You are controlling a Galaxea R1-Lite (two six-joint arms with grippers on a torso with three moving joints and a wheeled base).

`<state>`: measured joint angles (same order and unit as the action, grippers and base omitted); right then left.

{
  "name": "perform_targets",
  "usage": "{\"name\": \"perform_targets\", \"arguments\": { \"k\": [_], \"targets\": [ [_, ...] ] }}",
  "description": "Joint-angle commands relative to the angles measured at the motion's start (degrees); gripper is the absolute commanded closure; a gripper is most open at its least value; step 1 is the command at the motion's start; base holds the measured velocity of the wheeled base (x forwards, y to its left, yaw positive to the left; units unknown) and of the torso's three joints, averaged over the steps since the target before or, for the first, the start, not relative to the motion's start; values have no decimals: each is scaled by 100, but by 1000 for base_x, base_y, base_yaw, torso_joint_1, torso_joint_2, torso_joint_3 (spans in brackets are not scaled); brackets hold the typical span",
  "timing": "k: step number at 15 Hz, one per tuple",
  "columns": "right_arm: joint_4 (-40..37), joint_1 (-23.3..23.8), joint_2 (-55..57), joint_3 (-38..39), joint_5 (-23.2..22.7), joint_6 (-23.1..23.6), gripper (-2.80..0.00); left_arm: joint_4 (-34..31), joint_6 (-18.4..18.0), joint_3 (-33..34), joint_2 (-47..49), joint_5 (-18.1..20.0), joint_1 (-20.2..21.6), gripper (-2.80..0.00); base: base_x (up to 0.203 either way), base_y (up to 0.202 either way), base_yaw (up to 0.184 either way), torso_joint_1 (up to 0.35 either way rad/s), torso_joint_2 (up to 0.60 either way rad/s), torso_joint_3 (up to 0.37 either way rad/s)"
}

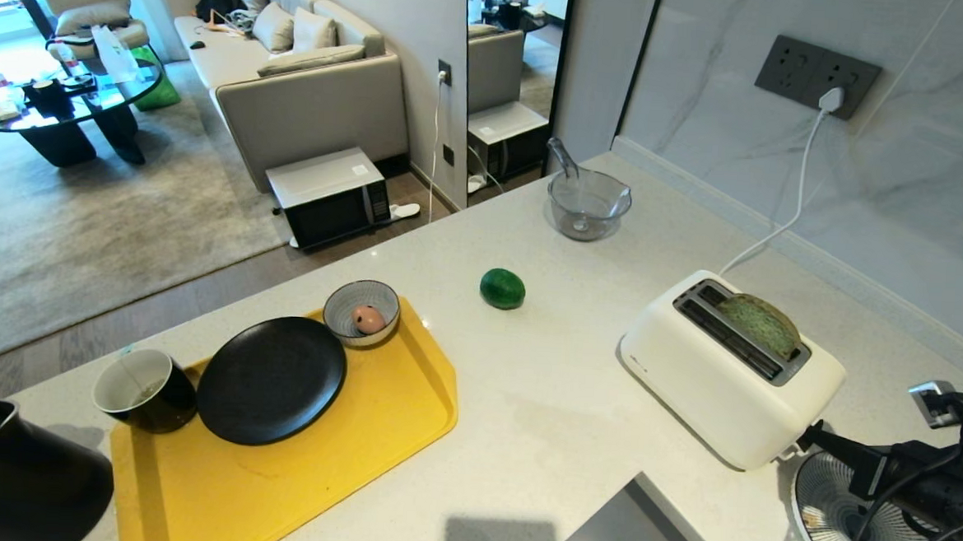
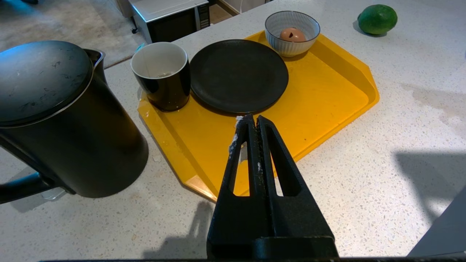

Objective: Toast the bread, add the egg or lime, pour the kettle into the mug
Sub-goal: Use a bread toaster

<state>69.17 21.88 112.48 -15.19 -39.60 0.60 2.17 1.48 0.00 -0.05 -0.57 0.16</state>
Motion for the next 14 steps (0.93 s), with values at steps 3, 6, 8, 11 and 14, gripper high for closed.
{"name": "perform_targets", "arguments": {
  "k": [3, 6, 8, 11, 14],
  "targets": [
    [44, 0, -16, 16, -31, 2, 0, 3, 1, 79, -13, -4, 2, 0, 0, 0, 0, 0, 0, 0],
    [44, 0, -16, 16, -24, 2, 0, 3, 1, 79, -13, -4, 2, 0, 0, 0, 0, 0, 0, 0],
    [44, 0, -16, 16, -31, 2, 0, 3, 1, 79, -13, -4, 2, 0, 0, 0, 0, 0, 0, 0],
    [44, 0, -16, 16, -30, 2, 0, 3, 1, 79, -13, -4, 2, 0, 0, 0, 0, 0, 0, 0],
    [50, 0, -63, 20, -22, 2, 0, 3, 1, 79, -13, -4, 2, 0, 0, 0, 0, 0, 0, 0]
  ]
}}
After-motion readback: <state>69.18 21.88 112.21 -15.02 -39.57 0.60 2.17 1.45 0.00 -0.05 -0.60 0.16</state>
